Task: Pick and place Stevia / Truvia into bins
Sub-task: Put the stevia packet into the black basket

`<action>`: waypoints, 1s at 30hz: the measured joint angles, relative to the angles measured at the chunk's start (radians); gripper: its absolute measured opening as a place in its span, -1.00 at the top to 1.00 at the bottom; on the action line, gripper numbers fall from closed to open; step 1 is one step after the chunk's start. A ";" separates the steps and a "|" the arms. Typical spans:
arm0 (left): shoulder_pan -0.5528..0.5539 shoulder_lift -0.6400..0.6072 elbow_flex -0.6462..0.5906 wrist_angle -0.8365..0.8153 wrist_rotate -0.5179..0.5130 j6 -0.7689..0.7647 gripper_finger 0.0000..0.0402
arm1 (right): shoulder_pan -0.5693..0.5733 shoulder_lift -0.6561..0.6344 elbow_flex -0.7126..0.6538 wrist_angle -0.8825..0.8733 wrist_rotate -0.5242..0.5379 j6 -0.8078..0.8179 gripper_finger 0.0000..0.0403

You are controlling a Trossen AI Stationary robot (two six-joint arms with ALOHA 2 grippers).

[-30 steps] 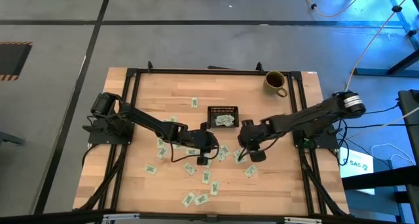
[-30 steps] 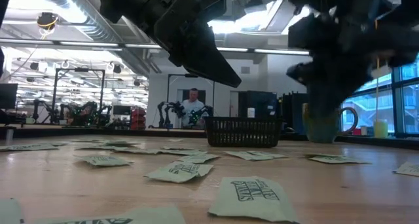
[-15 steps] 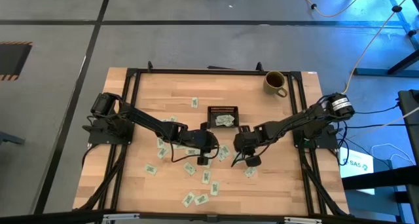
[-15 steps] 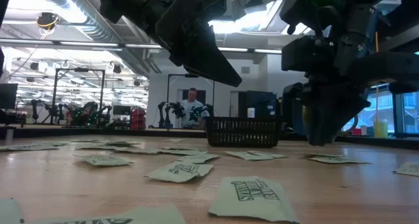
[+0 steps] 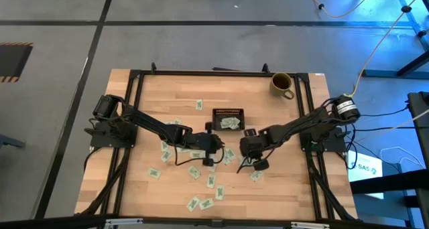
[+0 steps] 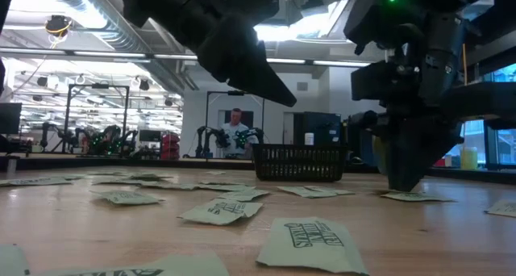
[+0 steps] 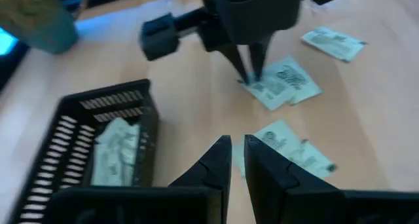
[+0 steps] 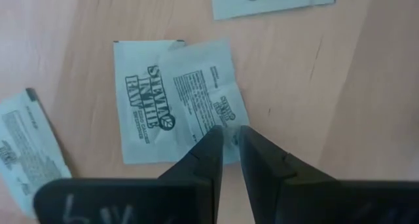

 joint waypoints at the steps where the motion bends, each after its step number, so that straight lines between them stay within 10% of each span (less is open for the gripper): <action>1: 0.000 0.000 0.000 0.000 -0.014 0.009 0.82 | 0.000 0.008 0.002 0.003 0.000 0.000 0.71; 30: 0.000 0.000 0.000 0.000 -0.042 0.134 0.80 | 0.001 -0.073 0.020 0.013 0.009 0.063 0.99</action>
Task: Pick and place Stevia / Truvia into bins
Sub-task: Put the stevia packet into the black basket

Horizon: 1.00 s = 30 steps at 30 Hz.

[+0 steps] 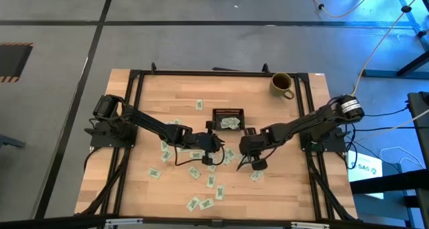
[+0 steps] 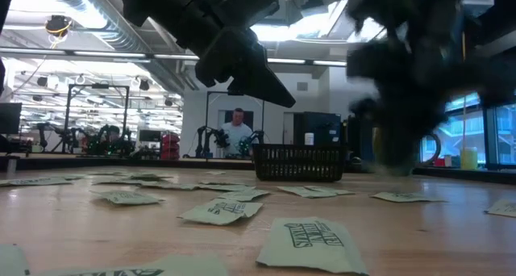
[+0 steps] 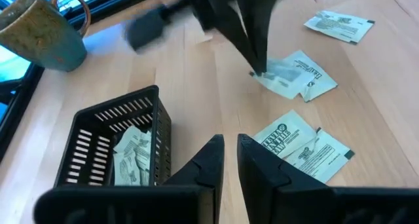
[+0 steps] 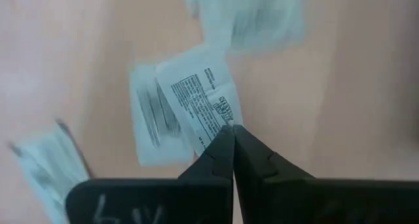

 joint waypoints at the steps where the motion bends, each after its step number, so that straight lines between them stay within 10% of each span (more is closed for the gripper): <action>1: 0.000 0.000 0.000 0.000 0.000 0.000 0.80 | 0.000 -0.018 0.012 -0.002 0.013 0.000 0.99; 12: 0.000 0.000 0.000 0.000 0.003 -0.003 0.82 | -0.063 -0.086 0.086 -0.011 0.277 -0.034 1.00; 30: 0.000 0.000 0.000 0.000 0.028 -0.077 0.82 | -0.285 -0.003 0.092 0.025 0.280 -0.060 0.99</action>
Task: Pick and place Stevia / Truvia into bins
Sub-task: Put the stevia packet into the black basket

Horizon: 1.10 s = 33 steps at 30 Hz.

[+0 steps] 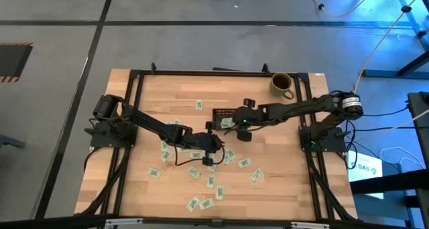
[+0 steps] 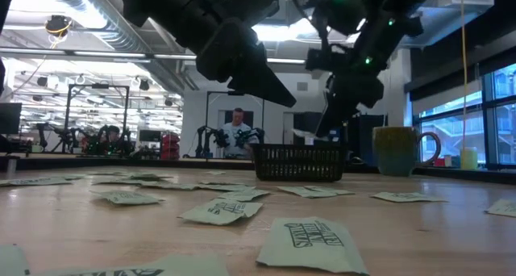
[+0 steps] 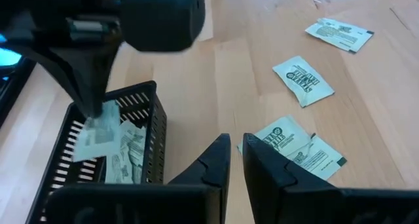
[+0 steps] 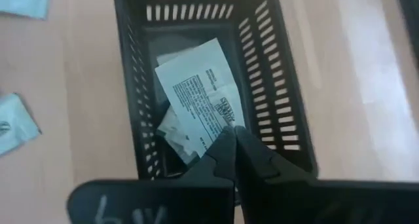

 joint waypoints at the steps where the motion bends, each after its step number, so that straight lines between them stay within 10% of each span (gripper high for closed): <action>1: 0.000 0.000 0.000 0.000 0.000 0.000 0.81 | -0.004 0.009 0.000 -0.001 -0.003 -0.001 0.98; 33: 0.015 0.000 0.009 0.022 0.068 -0.118 0.82 | 0.122 -0.185 -0.076 -0.032 -0.111 0.132 0.44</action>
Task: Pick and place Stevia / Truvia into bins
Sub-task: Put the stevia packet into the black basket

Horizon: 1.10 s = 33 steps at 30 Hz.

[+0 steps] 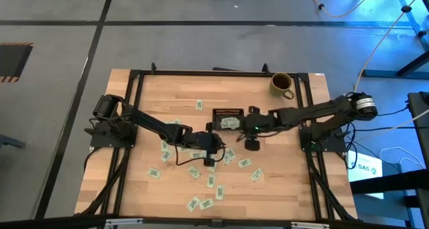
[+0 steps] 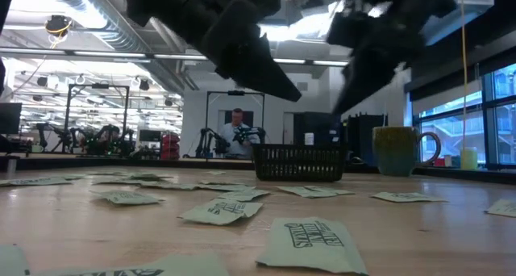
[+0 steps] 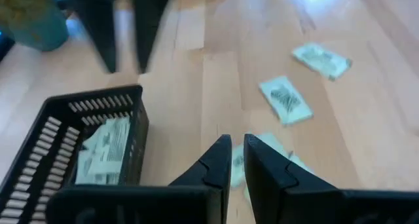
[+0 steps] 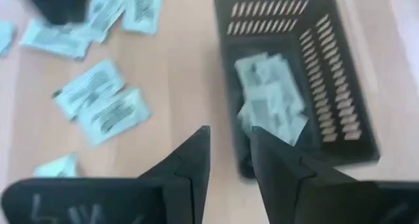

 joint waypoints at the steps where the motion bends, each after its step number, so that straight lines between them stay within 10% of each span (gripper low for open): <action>1: 0.014 0.000 0.008 -0.001 0.031 -0.004 0.81 | 0.012 -0.029 -0.027 0.009 -0.001 0.014 0.44; 13: 0.030 0.051 0.088 -0.079 0.121 0.098 0.68 | 0.087 -0.336 -0.239 0.154 0.000 0.109 0.44; 33: 0.022 0.321 0.359 -0.365 0.118 -0.029 0.59 | 0.087 -0.349 -0.250 0.164 0.000 0.108 0.44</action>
